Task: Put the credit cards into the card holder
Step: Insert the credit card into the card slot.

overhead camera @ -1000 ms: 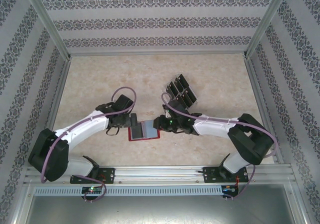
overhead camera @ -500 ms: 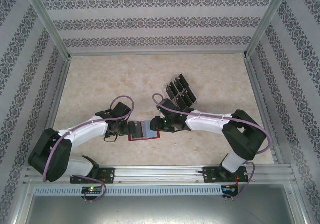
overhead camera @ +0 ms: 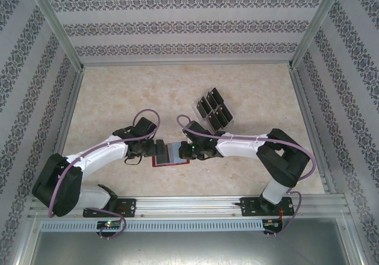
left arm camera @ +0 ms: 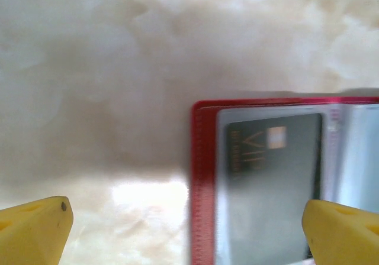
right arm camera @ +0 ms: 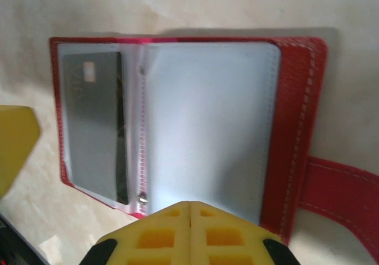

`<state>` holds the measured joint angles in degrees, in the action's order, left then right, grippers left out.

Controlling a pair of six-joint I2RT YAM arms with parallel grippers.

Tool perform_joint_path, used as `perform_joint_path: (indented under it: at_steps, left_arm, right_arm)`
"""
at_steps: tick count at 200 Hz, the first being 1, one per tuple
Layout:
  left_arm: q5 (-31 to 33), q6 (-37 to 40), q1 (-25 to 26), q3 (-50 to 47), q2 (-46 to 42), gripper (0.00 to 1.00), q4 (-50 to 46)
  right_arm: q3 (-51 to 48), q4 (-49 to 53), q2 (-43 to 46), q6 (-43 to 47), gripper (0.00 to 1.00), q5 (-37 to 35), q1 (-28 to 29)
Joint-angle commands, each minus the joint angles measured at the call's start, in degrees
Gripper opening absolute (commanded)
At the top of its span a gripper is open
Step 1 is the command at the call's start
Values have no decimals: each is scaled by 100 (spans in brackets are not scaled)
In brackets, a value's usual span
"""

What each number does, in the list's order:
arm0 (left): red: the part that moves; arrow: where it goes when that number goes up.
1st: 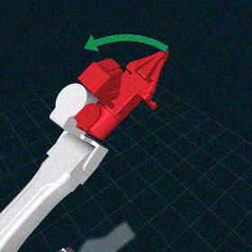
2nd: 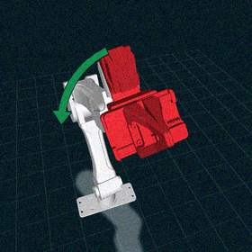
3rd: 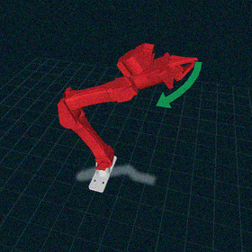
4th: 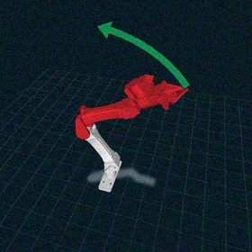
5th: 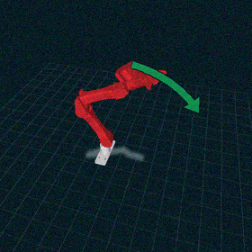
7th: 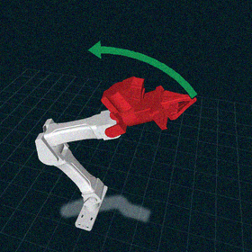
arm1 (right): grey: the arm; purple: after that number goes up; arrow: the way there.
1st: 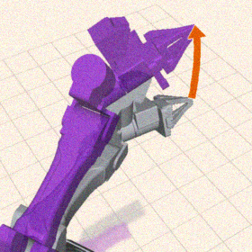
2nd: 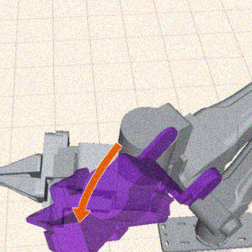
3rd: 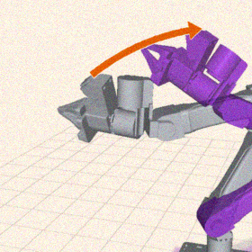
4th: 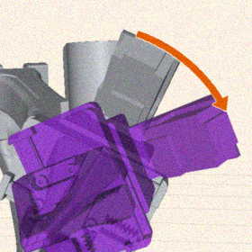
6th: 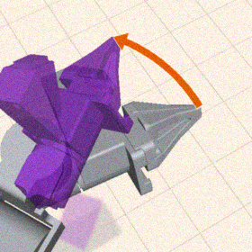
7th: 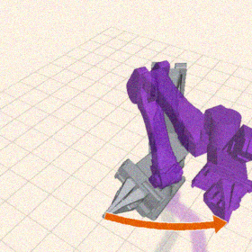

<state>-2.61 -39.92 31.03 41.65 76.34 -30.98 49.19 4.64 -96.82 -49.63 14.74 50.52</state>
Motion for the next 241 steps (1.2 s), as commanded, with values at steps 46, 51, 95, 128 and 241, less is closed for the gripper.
perform_joint_path:
  at_steps: [46,51,95,128,241]
  left_arm:
    - [104,-263,591,343,525,100,46]
    - [119,-279,619,345,576,100,57]
    - [230,-392,884,393,956,100,125]
    - [278,-419,966,393,1137,100,190]
    - [566,-353,966,221,1025,100,-258]
  right_arm:
    - [-536,-538,12,-275,0,-132,20]
    - [-554,-565,14,-282,0,-132,16]
    - [-654,-743,-24,-322,0,-87,-6]
    - [-689,-789,-24,-329,0,-68,-15]
    - [-700,-781,-23,-357,0,-77,-34]
